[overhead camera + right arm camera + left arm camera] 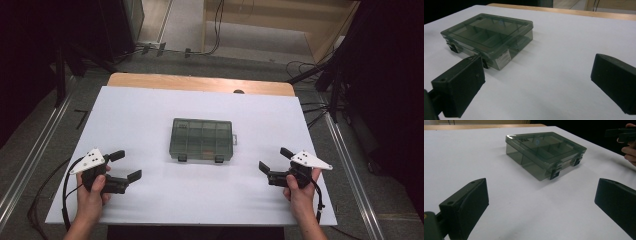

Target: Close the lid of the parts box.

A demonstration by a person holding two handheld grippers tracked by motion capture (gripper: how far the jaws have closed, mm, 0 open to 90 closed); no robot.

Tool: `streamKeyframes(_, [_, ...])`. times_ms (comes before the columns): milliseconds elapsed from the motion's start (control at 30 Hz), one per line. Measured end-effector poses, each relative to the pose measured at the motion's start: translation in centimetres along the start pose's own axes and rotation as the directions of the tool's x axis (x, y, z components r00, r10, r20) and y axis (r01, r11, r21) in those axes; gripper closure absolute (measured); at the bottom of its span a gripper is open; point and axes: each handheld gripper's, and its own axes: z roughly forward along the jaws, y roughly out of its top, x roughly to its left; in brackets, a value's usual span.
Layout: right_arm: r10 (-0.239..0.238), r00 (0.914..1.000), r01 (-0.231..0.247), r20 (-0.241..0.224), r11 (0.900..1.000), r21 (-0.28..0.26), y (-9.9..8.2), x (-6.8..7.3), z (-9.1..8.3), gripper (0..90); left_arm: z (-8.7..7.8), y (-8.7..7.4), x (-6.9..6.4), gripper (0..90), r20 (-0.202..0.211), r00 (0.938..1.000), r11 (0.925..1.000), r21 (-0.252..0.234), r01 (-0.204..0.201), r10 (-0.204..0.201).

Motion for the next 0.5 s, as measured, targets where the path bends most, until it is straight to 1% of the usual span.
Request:
streamKeyframes(33, [-0.002,1.0000,0.002,0.001,1.0000,0.001,-0.1,-0.1,-0.1,0.0,-0.2,-0.1,0.0,0.0,-0.001,1.0000,1.0000,0.002,0.000,0.000])
streamKeyframes(100, [-0.004,0.9999,0.004,0.010,1.0000,0.002,-0.2,-0.4,-0.4,0.0,-0.6,-0.2,0.2,0.0,-0.017,0.9998,0.9999,0.007,-0.009,0.009])
streamKeyframes(167, [-0.013,0.9998,0.013,0.017,0.9999,0.002,-0.4,-0.6,-0.6,0.0,-1.1,-0.4,0.5,0.0,-0.020,0.9998,1.0000,0.001,0.003,-0.003])
streamKeyframes(300, [-0.014,0.9995,0.014,0.027,0.9999,0.003,-0.8,-1.2,-1.3,0.0,-2.0,-0.7,1.0,0.0,-0.036,0.9993,1.0000,-0.003,0.009,-0.009])
streamKeyframes(333, [-0.012,0.9994,0.012,0.032,0.9999,0.004,-0.9,-1.4,-1.5,0.0,-2.3,-0.8,1.1,0.0,-0.038,0.9992,0.9999,-0.002,0.010,-0.010])
streamKeyframes(500, [0.001,0.9982,-0.002,0.060,1.0000,0.007,-1.5,-2.4,-2.6,0.0,-3.4,-1.4,1.7,0.0,-0.074,0.9971,0.9998,0.010,0.016,-0.015])
